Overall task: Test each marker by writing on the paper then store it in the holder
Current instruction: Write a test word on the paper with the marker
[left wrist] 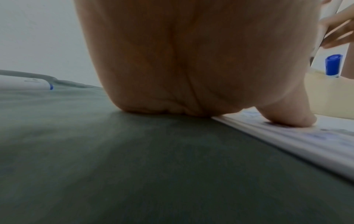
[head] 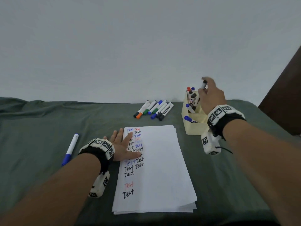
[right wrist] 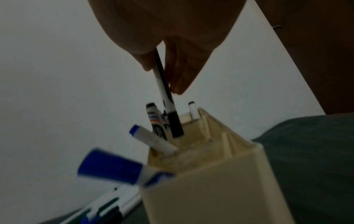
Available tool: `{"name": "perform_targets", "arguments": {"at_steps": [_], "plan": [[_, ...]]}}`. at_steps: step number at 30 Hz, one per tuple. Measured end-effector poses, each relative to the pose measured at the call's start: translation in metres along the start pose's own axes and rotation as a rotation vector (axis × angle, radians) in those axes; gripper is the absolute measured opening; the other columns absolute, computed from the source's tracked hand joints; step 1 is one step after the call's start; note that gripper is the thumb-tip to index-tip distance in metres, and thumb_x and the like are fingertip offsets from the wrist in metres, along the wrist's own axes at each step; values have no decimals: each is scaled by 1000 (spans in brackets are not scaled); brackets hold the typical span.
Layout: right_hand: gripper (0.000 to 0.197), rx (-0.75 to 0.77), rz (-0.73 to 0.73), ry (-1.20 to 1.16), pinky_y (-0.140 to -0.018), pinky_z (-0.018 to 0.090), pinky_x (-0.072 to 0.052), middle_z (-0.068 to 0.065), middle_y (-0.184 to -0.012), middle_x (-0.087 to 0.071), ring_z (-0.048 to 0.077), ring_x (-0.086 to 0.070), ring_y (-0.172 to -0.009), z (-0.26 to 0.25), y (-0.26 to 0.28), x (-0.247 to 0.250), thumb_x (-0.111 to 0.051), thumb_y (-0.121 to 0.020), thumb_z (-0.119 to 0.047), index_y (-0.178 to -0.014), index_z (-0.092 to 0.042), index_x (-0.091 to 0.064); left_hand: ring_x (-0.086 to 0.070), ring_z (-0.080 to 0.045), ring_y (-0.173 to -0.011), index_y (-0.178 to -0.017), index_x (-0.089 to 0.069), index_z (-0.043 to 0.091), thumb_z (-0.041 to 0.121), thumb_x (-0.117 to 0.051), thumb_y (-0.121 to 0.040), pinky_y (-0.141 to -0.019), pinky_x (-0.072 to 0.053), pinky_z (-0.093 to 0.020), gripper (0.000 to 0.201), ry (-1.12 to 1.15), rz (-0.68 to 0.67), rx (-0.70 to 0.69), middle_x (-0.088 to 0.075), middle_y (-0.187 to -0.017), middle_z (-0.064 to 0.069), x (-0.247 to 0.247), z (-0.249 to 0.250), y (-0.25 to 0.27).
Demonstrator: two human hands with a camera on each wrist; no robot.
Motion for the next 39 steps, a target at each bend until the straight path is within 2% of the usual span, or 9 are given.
{"name": "perform_targets", "arguments": {"at_steps": [4,8,11,14,22,29,32,36,39], "plan": [[36,-24,-204,195,-69,36,-51,16,-105,-66,31,-63,-83,14,14,-27,-44,-104,-27,-140,-23,-43,22,-27,-148,-150,20,41,98,-31,-63,-117,4,-62,115,2,2,3,30,-160,-2,0,-1,-1],[44,-10,-216,339,-54,30,-33,13,-119,-59,21,-46,-67,2,17,-39,-40,-105,-23,-147,-14,-35,23,-27,-148,-150,21,42,99,-31,-62,-117,5,-61,116,15,3,7,30,-159,-1,-2,-2,-2],[56,134,-77,253,-95,43,-45,14,-132,-54,35,-51,-117,-21,25,-36,-44,-103,-25,-154,-13,-26,23,-27,-148,-150,20,43,99,-31,-62,-117,5,-60,116,19,11,7,30,-160,-1,-2,-2,-2],[65,384,-117,241,-123,40,-18,11,-161,-27,29,-20,-150,-52,47,-49,-48,-103,-28,-160,-17,-18,22,-27,-148,-150,19,43,98,-32,-63,-117,5,-60,116,20,13,7,29,-160,0,-1,-1,-1],[89,268,-922,558,-122,51,-15,7,-170,3,30,3,-156,-23,115,-138,-41,-95,-70,-162,-23,-4,21,-26,-149,-150,18,42,97,-33,-65,-117,5,-59,113,-1,14,13,28,-160,-1,-1,0,1],[100,246,-904,620,-122,52,-7,7,-169,9,31,8,-155,9,129,-158,-35,-87,-84,-162,-27,-3,16,-28,-150,-150,18,43,104,-35,-49,-118,3,-52,129,-20,-86,23,24,-162,0,8,-3,-3],[101,240,-932,629,-123,51,-3,6,-169,14,30,12,-155,12,129,-160,-35,-87,-84,-161,-28,3,-19,-30,-147,-149,-17,46,109,-32,-36,-117,-18,-51,130,-20,-81,50,-13,-162,1,37,-3,-11],[103,225,-933,600,-124,50,0,4,-169,16,29,12,-155,12,129,-158,-39,-85,-84,-161,-30,3,-55,-21,-95,-106,-59,21,84,-41,-79,-80,-44,-34,71,4,128,13,-60,-124,-7,88,3,-45],[108,201,-952,557,-124,49,1,3,-168,16,27,13,-155,10,127,-156,-44,-81,-86,-161,-30,2,-53,-22,-114,-130,-52,23,59,-54,-90,-87,-41,-33,54,1,305,18,-52,-133,-5,107,-1,-66]]}}
Point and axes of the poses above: each hand's wrist, its own y-axis away from the middle knuckle, its own x-axis out of the back of the hand, z = x × y, the point moved 5 cm from there along -y, towards the middle knuckle
